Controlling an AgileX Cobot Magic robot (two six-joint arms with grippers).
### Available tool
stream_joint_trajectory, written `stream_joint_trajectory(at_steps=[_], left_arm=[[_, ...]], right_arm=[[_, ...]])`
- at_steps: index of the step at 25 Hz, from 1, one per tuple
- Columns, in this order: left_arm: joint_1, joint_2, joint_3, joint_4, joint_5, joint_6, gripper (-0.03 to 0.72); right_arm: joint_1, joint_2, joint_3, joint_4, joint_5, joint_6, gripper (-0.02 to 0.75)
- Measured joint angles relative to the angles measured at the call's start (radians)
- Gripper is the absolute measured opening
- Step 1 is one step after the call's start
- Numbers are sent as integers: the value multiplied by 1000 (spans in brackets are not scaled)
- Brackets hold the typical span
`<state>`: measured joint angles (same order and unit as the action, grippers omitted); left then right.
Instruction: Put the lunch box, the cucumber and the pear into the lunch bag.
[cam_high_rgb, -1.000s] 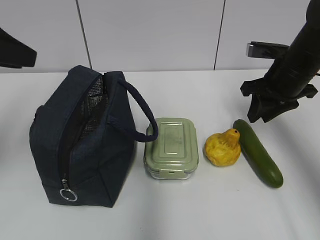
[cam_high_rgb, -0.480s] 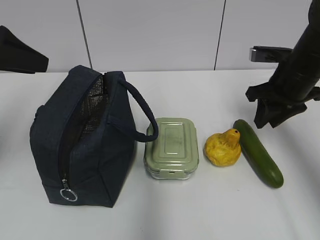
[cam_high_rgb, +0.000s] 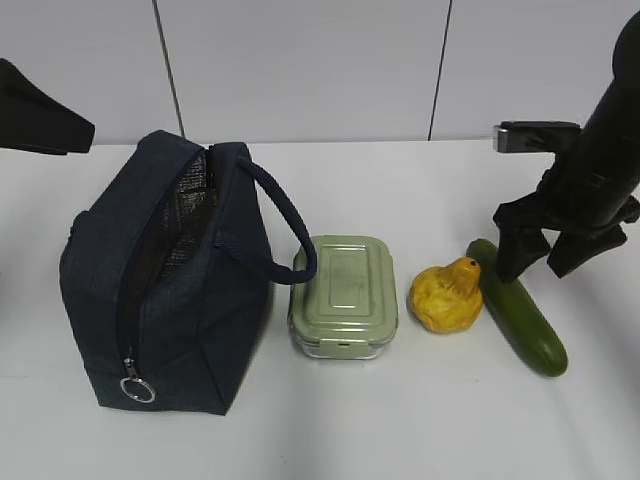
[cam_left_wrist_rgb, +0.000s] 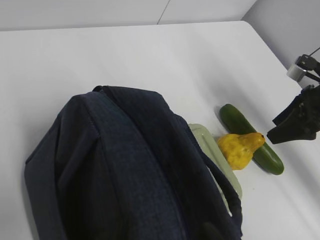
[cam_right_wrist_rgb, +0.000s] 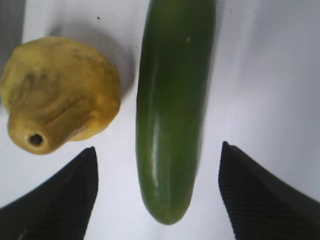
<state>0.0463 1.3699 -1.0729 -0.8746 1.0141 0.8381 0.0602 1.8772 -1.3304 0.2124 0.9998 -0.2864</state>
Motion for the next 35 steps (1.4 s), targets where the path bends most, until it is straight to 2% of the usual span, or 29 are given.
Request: stream_joint_trajectory(at_steps=[27,29,30,31,35], left_arm=[[0,0,1,0,-12,-1,266],[0,0,1,0,-14,-1,266],[0,0,1,0,-14,-1,266],[0,0,1,0,-15,-1,266],[0,0,1,1,-14,-2,266]], right_arm=[[0,168,4,37,-114,-79,577],[0,177,4,39,-120,-79,528],[0,177,4,39,-123,-79,447],[0,177,4,39,-123,-77,404],[0,175,4,41,-132,-73,384]])
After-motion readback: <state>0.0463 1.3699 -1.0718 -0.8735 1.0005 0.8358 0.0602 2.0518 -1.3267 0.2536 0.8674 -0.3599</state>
